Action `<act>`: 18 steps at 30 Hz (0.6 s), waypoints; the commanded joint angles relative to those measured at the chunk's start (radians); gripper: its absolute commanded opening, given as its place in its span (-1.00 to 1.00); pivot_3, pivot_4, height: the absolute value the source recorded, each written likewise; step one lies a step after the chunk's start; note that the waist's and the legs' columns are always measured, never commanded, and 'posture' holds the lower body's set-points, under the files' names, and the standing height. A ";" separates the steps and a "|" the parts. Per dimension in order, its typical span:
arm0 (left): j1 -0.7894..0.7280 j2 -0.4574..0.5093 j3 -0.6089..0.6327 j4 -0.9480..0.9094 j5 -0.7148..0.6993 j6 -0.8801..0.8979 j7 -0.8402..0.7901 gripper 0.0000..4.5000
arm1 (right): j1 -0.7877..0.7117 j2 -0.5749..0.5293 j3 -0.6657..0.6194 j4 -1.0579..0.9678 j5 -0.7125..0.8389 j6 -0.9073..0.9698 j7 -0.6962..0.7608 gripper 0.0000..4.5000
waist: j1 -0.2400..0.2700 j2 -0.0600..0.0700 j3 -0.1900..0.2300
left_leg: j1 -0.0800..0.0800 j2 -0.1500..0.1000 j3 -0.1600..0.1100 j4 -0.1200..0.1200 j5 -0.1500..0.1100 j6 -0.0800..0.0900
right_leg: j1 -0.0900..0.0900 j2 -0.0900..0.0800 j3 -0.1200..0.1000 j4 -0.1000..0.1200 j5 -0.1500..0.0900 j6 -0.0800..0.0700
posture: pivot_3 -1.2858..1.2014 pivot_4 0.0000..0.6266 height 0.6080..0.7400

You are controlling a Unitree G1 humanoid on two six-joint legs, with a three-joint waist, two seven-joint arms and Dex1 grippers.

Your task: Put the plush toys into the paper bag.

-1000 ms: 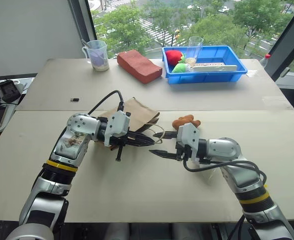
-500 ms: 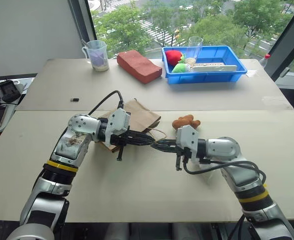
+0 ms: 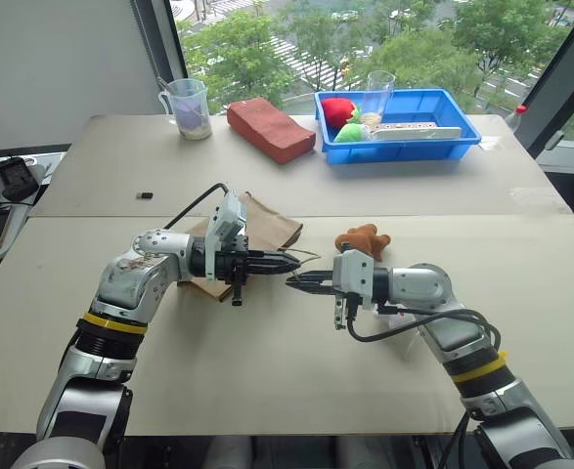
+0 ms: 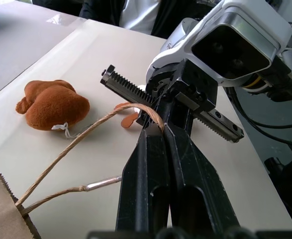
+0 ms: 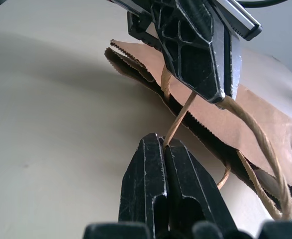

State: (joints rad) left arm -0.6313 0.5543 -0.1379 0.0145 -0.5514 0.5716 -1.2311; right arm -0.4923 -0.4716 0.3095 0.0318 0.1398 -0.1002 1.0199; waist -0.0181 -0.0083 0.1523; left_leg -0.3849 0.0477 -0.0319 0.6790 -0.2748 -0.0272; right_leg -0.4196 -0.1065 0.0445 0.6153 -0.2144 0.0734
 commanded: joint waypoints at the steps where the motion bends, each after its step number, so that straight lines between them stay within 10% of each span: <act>1: -0.032 0.026 0.084 -0.063 -0.037 -0.017 0.005 -0.86 | 0.015 -0.016 0.012 0.036 -0.026 0.000 0.024 -0.99 | 0.000 0.000 0.000 | 0.000 0.000 0.000 0.000 0.000 0.000 | 0.000 0.000 0.000 0.000 0.000 0.000 | 0.03 -0.52 1.00; 7: -0.007 0.022 0.071 -0.086 -0.008 -0.053 0.002 0.26 | 0.013 -0.017 -0.001 0.037 -0.029 -0.005 0.029 -1.00 | 0.000 0.000 0.000 | 0.000 0.000 0.000 -0.001 0.000 0.000 | 0.000 0.000 0.000 -0.001 0.000 0.000 | 0.03 -0.52 1.00; 18: 0.032 0.069 -0.038 -0.144 0.060 -0.080 -0.070 0.26 | 0.006 -0.015 -0.007 0.013 -0.023 0.019 0.031 -1.00 | 0.000 0.000 0.000 | 0.000 0.000 0.000 -0.001 0.000 0.000 | 0.000 0.000 0.000 0.000 0.000 0.000 | 0.03 -0.52 1.00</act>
State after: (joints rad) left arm -0.6022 0.6073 -0.1629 -0.0825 -0.5064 0.5196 -1.2789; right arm -0.4653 -0.4880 0.3233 0.0881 0.1010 -0.0923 1.0464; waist -0.0176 -0.0084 0.1524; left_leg -0.3850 0.0477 -0.0319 0.6781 -0.2745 -0.0276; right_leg -0.4196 -0.1065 0.0443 0.6148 -0.2144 0.0734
